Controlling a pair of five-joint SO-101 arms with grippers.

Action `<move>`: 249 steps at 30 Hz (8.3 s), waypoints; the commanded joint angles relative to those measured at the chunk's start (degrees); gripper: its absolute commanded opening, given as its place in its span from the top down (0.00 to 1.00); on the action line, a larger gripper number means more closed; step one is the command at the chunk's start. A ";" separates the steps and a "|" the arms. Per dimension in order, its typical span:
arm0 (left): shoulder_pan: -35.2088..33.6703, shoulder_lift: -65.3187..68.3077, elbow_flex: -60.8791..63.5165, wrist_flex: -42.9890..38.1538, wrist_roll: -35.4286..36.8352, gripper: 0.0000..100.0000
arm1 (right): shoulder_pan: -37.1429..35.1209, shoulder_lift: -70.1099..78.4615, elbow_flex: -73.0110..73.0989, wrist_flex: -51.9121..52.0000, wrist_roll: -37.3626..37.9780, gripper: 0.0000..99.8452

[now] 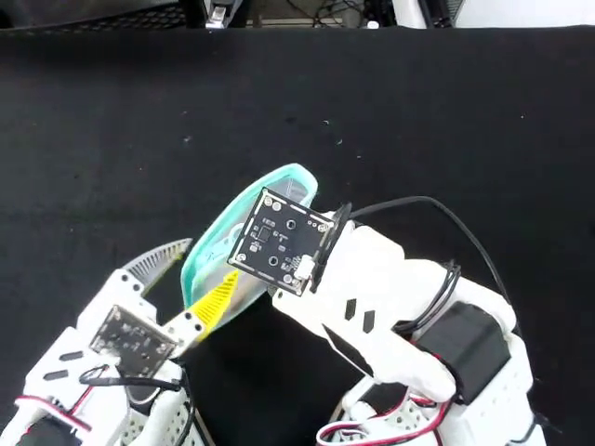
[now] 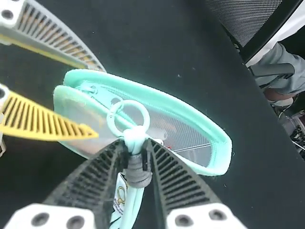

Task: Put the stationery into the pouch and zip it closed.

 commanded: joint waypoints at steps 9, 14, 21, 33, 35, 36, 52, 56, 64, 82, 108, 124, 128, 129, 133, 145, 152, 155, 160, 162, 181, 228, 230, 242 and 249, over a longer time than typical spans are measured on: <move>7.43 0.00 -6.90 -1.41 -0.35 0.85 | -0.44 -0.04 -2.15 0.18 0.53 0.99; 7.43 0.00 -4.44 -1.41 -0.26 0.86 | -0.44 -0.04 -2.15 0.18 0.53 0.99; 7.34 -0.09 -0.04 -2.55 -0.26 0.86 | -0.44 -0.04 -2.15 0.88 0.53 0.99; 8.66 -0.18 -0.31 -0.35 -2.55 0.97 | -0.44 -0.04 -2.59 -0.35 0.62 0.99; 8.75 -0.18 -0.40 -0.18 -2.64 0.97 | -0.26 -0.04 -2.59 -1.32 0.62 0.99; 8.75 -0.18 -0.40 -0.18 -2.64 0.97 | -0.18 -0.04 -2.59 -1.58 0.79 0.99; 8.75 -0.18 -0.40 2.99 -2.81 0.97 | 13.98 0.31 -2.95 -4.40 9.05 0.99; 8.75 -0.18 -0.40 3.08 -2.81 0.97 | 13.98 0.40 -2.77 -5.80 8.97 0.99; 8.66 -0.18 -0.40 2.73 -2.81 0.97 | 5.36 0.04 -4.00 3.34 2.11 0.95; 8.22 -0.18 -0.13 2.64 -2.46 0.97 | -8.26 -0.04 9.45 -4.75 -9.58 0.72; 0.92 -0.18 9.19 -15.12 2.46 0.97 | -10.99 -19.21 30.90 -24.26 -11.78 0.72; 1.63 -0.26 8.57 -13.10 6.42 0.97 | -5.01 -18.77 40.75 -42.29 -12.04 0.72; 1.63 -0.26 8.57 -13.10 6.42 0.97 | -4.84 -18.68 42.86 -46.51 -12.04 0.72; 1.63 -0.26 8.57 -13.10 6.42 0.97 | -4.75 -18.68 43.47 -47.56 -12.04 0.72; 1.71 -0.26 8.57 -11.96 6.42 0.97 | -2.90 -18.68 45.76 -51.69 -12.04 0.72; 5.67 -0.26 9.19 -10.55 6.07 0.97 | 1.32 -19.30 47.52 -54.68 -12.04 0.90; 5.67 -0.18 9.19 -10.55 6.07 0.97 | -0.88 -19.30 43.56 -48.97 -12.04 0.84; 5.67 -0.18 9.19 -10.64 6.07 0.97 | -1.76 -19.21 40.57 -47.38 -11.96 0.84; 5.67 -0.18 9.19 -10.29 6.07 0.97 | -1.85 -19.21 38.64 -47.30 -11.96 0.98; 5.67 -0.18 9.19 -10.29 6.07 0.97 | -1.76 -19.21 37.93 -47.03 -11.96 0.99; 5.85 -0.26 8.57 -10.20 5.98 0.97 | 15.82 -18.68 29.67 -44.92 -4.84 0.99; 5.85 -0.26 6.29 -7.03 3.60 0.97 | 48.35 -18.68 48.75 -56.35 8.97 0.99; 5.93 -0.26 5.49 -6.77 3.60 0.97 | 50.20 -18.68 49.98 -57.58 9.05 0.99; 5.67 -0.26 5.41 -6.68 3.60 0.97 | 50.37 -20.79 48.48 -50.46 8.53 0.98; 5.58 0.09 4.97 -6.77 5.89 0.97 | 41.32 -34.86 43.82 -35.96 5.19 0.77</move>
